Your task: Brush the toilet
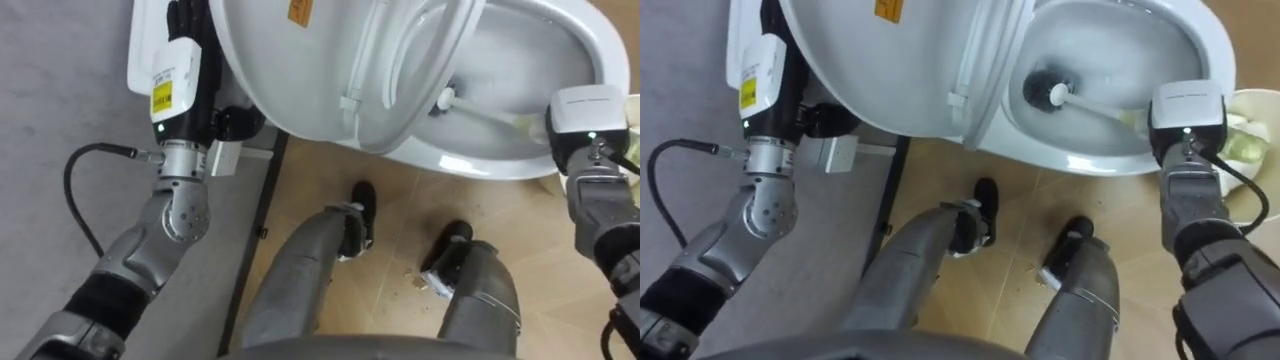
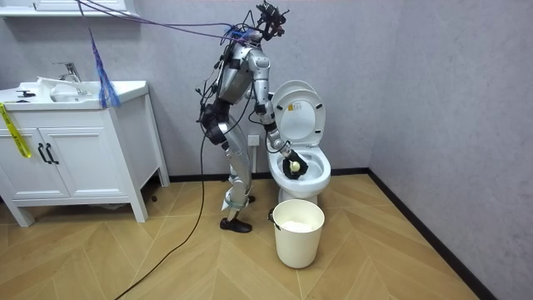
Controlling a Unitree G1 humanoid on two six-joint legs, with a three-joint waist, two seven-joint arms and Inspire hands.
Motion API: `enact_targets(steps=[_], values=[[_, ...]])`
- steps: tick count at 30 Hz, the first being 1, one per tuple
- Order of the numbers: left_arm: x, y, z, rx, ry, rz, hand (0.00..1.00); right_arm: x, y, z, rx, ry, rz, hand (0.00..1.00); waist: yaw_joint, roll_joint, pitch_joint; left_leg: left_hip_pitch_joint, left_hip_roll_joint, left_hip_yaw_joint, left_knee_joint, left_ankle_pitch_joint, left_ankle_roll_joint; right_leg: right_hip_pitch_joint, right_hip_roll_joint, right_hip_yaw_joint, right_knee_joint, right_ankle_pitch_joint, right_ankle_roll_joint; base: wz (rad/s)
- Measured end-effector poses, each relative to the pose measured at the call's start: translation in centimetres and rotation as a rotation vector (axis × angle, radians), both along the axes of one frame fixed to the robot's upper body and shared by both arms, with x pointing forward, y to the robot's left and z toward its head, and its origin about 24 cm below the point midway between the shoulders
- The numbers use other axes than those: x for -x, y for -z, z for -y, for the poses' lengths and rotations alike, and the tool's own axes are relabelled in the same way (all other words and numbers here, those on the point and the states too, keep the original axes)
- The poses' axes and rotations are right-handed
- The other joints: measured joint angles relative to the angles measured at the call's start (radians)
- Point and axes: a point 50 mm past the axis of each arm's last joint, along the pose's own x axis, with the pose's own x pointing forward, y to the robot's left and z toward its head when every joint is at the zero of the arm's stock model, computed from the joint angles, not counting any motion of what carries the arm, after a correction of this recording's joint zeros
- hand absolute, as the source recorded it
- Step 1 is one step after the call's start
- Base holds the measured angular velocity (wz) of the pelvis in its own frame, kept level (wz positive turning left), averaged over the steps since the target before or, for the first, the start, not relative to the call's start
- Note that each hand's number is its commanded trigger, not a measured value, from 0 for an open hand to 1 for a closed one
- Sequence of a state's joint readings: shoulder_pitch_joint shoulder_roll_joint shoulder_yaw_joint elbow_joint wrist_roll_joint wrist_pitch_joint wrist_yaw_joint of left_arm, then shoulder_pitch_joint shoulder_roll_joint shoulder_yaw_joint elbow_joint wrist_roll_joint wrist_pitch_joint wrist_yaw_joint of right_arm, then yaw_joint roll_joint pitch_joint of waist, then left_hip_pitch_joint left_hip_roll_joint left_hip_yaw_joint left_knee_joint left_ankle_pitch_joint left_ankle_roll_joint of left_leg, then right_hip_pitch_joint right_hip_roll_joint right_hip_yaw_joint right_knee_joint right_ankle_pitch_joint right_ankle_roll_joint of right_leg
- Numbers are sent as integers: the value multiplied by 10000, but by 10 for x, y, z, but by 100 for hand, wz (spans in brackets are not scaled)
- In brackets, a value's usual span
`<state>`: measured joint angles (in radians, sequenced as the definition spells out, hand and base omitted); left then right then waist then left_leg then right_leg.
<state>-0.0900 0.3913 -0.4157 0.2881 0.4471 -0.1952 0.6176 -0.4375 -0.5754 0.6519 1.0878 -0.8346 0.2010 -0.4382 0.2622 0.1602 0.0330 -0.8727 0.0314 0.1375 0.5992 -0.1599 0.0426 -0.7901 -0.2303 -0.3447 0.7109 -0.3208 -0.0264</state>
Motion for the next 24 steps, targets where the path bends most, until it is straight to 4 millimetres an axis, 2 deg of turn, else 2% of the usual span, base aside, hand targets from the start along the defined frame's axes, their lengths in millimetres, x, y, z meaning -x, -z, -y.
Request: enact_targets(steps=[2, 3, 6, 8, 10, 13, 16, 17, 18, 20, 22, 24], values=[[0, -4, -1, 16, 22, 122, 0, -1, -5, 5, -358, 168, 305, 100, -3, -58, 32, -115, -68, -40, 54, 0, 0, -190, -167, 11, 219, -60, -10, 10], [0, -7, -2, -31, 53, 247, 0, -1, -7, 8, -559, 239, 501, 100, -90, -187, 47, -212, -134, -32, 88, 2, 3, -374, -350, 40, 495, -158, -5, 19], [-2, -15, -2, -32, 73, 504, 0, -2, -15, 18, -1095, 485, 868, 100, -192, -380, 100, -480, -362, 3, 278, -19, 68, -762, -722, 136, 1079, -330, 39, 20], [-2, -19, 0, -7, 59, 630, 0, -4, -20, 23, -1308, 650, 1086, 100, -264, -423, 117, -625, -461, 27, 325, 23, 165, -956, -850, 183, 1277, -339, 80, 13], [-2, -20, 0, 2, 38, 663, 0, -6, -24, 25, -1403, 845, 1241, 100, -226, -462, 138, -725, -475, 120, 421, 27, 238, -1118, -855, 301, 1406, -316, 119, -2], [-1, -18, 0, -22, 4, 578, 0, -11, -28, 24, -1453, 998, 1262, 100, -163, -448, 121, -774, -486, 169, 433, 61, 300, -1208, -846, 374, 1397, -201, 128, -9], [3, -13, -2, -60, -79, 411, 0, -15, -23, 9, -1244, 688, 823, 100, -102, -403, 90, -748, -390, 149, 411, 86, 295, -1135, -606, 406, 1209, -110, 158, -9], [5, -11, -4, -54, -186, 338, 0, -18, -19, -3, -1281, 481, 678, 100, -56, -322, 45, -757, -286, 150, 411, 77, 275, -1050, -433, 372, 1015, -35, 135, -26], [8, -8, -7, -33, -295, 200, 0, -20, -17, -13, -1236, 345, 585, 100, -17, -205, -35, -738, -154, 128, 387, 65, 235, -934, -238, 297, 745, 79, 94, -27], [12, -4, -9, -71, -475, -16, 0, -18, -15, -24, -1228, 216, 437, 100, -44, -77, -120, -613, -52, 32, 257, 66, 160, -709, -84, 153, 429, 185, 33, -17], [14, 1, -14, -90, -686, -252, 0, -12, -10, -33, -1360, 127, 229, 100, -100, -60, -130, -448, 21, 23, 112, 74, 68, -509, 85, 134, 201, 197, 14, -8], [16, 4, -18, 195, -959, -400, 0, -9, -3, -40, -1614, 294, -55, 100, -89, -25, -128, -290, 210, -3, 58, 25, -67, -279, 312, 116, -53, 245, -73, -15]])
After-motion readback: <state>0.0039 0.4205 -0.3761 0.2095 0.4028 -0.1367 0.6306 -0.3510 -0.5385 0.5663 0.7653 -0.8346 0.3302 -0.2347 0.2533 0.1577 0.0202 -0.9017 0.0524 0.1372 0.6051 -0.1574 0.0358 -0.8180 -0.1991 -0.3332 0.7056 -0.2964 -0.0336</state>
